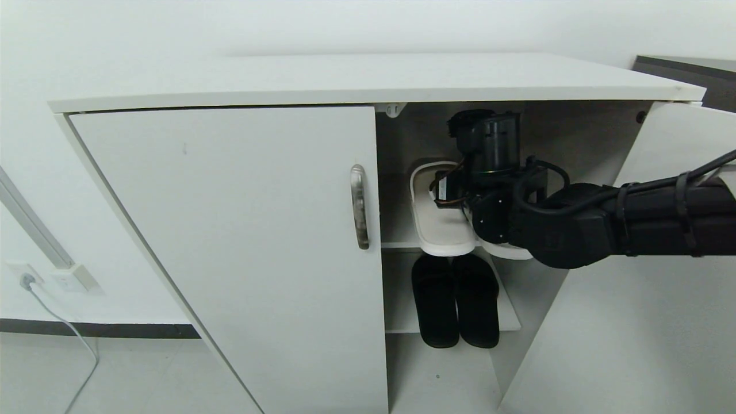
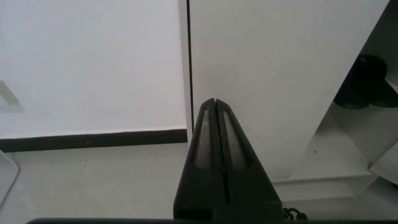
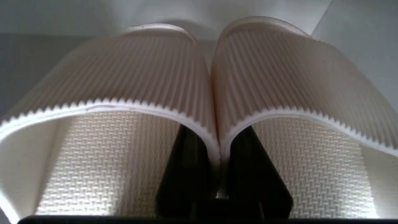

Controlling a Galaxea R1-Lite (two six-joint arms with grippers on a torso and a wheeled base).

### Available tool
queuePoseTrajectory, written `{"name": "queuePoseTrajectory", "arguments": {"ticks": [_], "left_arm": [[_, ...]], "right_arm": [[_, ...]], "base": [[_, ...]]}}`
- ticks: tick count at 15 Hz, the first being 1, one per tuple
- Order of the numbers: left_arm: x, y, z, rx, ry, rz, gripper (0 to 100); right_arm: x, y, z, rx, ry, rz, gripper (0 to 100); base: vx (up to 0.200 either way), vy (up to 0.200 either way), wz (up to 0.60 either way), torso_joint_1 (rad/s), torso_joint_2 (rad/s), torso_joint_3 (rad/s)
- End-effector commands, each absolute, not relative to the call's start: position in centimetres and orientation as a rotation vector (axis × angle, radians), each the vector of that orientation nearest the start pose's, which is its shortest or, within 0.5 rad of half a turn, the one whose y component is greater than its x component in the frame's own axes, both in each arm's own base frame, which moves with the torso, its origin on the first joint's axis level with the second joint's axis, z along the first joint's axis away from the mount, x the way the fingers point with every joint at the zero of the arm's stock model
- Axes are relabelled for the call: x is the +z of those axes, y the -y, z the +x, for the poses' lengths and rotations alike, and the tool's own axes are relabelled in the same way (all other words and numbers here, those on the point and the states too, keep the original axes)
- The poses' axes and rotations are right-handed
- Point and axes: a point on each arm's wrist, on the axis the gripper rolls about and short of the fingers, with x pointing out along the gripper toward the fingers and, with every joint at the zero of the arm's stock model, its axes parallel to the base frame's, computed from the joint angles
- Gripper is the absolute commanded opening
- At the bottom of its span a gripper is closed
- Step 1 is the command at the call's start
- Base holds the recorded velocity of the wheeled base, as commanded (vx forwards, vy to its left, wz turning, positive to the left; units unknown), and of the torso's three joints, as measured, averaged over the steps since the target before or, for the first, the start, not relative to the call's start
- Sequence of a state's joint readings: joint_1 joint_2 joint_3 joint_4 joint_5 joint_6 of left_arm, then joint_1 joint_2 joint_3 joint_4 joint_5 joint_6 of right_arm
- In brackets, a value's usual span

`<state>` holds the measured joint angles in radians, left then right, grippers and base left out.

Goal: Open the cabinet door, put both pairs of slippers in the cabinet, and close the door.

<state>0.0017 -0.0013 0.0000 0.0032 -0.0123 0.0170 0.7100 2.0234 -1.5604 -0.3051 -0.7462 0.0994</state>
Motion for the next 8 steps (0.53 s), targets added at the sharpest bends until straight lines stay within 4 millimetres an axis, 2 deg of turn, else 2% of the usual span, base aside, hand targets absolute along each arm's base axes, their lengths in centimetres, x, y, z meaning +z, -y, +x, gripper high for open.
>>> {"name": "queuePoseTrajectory", "arguments": {"ticks": [1,8], "left_arm": [[7.52,0.03,-2.28,-0.009,-0.003,0.017,0],[7.52,0.03,-2.28,-0.011,-0.003,0.017,0]], "right_arm": [[23.53,-26.39,33.53,-0.048,-0.125,-0.013,0],[22.83,-26.43,34.25,-0.042,-0.135,-0.017,0]], "base": [[0.0,0.0,0.0,0.0,0.0,0.0],[0.0,0.0,0.0,0.0,0.0,0.0]]}}
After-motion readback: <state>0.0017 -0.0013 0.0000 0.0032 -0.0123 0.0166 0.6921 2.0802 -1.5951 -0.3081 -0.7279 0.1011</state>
